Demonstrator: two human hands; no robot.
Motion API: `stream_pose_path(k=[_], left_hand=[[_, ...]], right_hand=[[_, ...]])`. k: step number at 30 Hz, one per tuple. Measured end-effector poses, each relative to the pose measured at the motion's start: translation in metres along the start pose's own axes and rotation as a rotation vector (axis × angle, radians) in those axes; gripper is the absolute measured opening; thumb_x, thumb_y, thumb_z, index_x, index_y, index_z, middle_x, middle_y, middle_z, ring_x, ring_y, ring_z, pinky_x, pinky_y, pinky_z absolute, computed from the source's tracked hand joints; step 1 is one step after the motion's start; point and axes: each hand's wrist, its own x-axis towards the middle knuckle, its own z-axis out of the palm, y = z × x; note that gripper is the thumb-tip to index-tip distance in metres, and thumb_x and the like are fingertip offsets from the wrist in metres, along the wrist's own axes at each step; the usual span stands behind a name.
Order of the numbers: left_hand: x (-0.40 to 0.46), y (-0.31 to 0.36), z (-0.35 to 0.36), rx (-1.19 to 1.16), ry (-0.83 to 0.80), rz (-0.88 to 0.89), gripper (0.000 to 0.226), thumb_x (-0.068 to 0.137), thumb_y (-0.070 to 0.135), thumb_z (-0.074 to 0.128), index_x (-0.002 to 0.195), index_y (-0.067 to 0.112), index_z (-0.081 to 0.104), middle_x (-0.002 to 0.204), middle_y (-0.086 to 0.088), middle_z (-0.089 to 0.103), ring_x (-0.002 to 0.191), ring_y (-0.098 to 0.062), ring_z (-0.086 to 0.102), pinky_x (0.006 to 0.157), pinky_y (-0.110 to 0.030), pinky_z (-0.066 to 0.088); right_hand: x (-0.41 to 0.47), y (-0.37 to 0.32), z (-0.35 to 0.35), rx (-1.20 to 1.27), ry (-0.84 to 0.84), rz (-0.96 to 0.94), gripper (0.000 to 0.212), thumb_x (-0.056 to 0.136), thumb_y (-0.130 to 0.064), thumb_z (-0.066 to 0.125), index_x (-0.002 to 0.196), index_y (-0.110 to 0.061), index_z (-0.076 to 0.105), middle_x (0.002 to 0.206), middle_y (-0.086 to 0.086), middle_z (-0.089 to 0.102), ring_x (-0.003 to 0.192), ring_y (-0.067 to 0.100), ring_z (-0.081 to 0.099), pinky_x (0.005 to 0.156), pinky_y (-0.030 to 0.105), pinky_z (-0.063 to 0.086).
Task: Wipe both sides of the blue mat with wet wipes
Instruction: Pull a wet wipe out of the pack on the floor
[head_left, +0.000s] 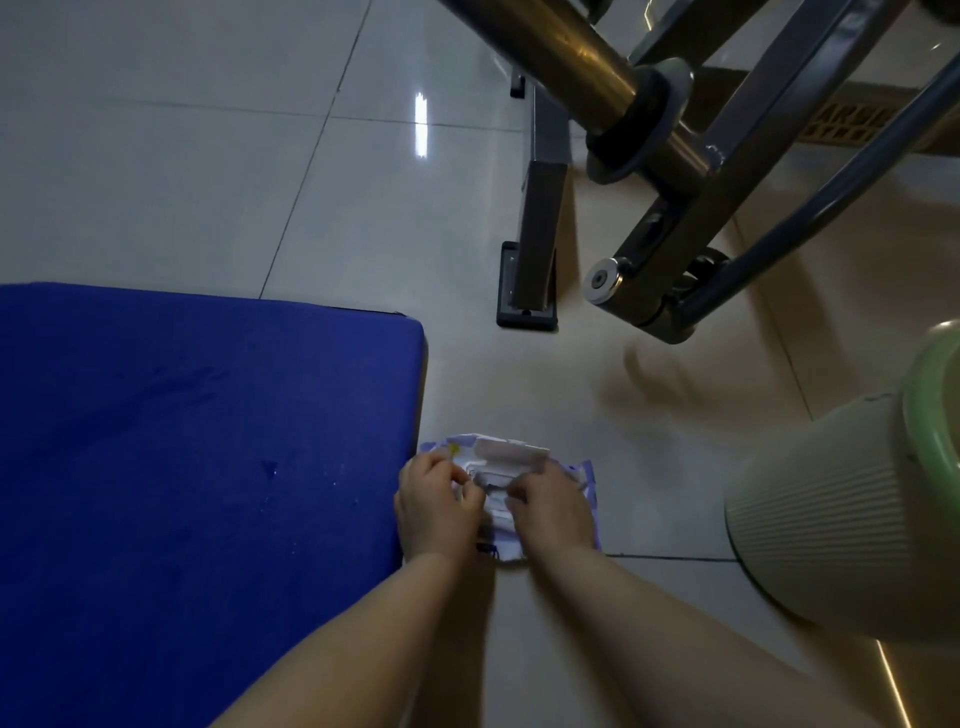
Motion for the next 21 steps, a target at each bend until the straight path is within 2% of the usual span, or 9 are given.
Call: stream_pose_path(k=[3,5,8,9,14,17,21], left_hand=[[-0.002,-0.001,0.003,0.081,0.01,0.011,0.007,0.085,0.018,0.066,0.078,0.019,0.067,0.11,0.007,0.058,0.098,-0.01,0.045,0.075,-0.021,0.03],[-0.007,0.001,0.006,0.108,-0.044,0.018,0.012,0.088,0.018,0.062,0.077,0.02,0.066,0.113,0.008,0.059,0.091,-0.006,0.045,0.072,-0.019,0.03],[-0.007,0.007,0.005,0.019,-0.114,-0.096,0.025,0.094,0.018,0.056,0.069,0.023,0.052,0.087,0.006,0.056,0.068,-0.005,0.048,0.054,-0.015,0.029],[-0.006,0.007,0.004,0.005,-0.122,-0.115,0.026,0.094,0.019,0.055,0.069,0.023,0.051,0.083,0.005,0.055,0.065,-0.004,0.047,0.052,-0.016,0.029],[-0.003,0.003,0.006,-0.066,-0.194,-0.14,0.024,0.095,0.018,0.054,0.071,0.02,0.054,0.08,0.003,0.056,0.067,-0.006,0.052,0.054,-0.018,0.037],[-0.001,0.004,0.007,-0.083,-0.19,-0.153,0.024,0.095,0.018,0.054,0.071,0.018,0.056,0.079,0.002,0.057,0.068,-0.008,0.054,0.057,-0.023,0.046],[-0.001,0.009,0.007,-0.11,-0.192,-0.153,0.025,0.095,0.015,0.053,0.07,0.018,0.058,0.073,0.003,0.058,0.067,-0.009,0.057,0.06,-0.028,0.051]], right_hand=[[0.006,-0.01,0.004,-0.051,-0.062,0.041,0.024,0.095,-0.024,0.049,0.106,-0.017,0.069,0.113,0.006,0.065,0.103,0.026,0.061,0.077,0.03,0.046],[0.011,-0.014,0.008,-0.08,-0.072,0.059,0.026,0.096,-0.016,0.044,0.109,-0.012,0.066,0.113,0.009,0.065,0.104,0.029,0.061,0.081,0.034,0.048],[0.014,-0.009,0.01,-0.109,-0.085,0.023,0.024,0.094,-0.011,0.044,0.105,-0.008,0.065,0.109,0.012,0.066,0.099,0.028,0.063,0.077,0.033,0.048],[0.014,-0.006,0.01,-0.119,-0.083,-0.001,0.023,0.093,-0.01,0.044,0.103,-0.008,0.065,0.107,0.011,0.067,0.097,0.027,0.064,0.074,0.031,0.047],[0.015,-0.005,0.008,-0.222,-0.055,-0.081,0.023,0.093,-0.008,0.044,0.107,-0.01,0.062,0.113,0.009,0.063,0.1,0.024,0.062,0.069,0.029,0.042],[0.012,-0.008,0.005,-0.296,-0.077,-0.109,0.027,0.091,-0.004,0.046,0.116,-0.007,0.054,0.121,0.011,0.057,0.105,0.027,0.06,0.076,0.034,0.047],[0.006,0.001,-0.003,-0.212,-0.052,-0.189,0.018,0.095,-0.017,0.045,0.112,-0.013,0.052,0.123,0.006,0.052,0.109,0.023,0.055,0.078,0.035,0.04]])
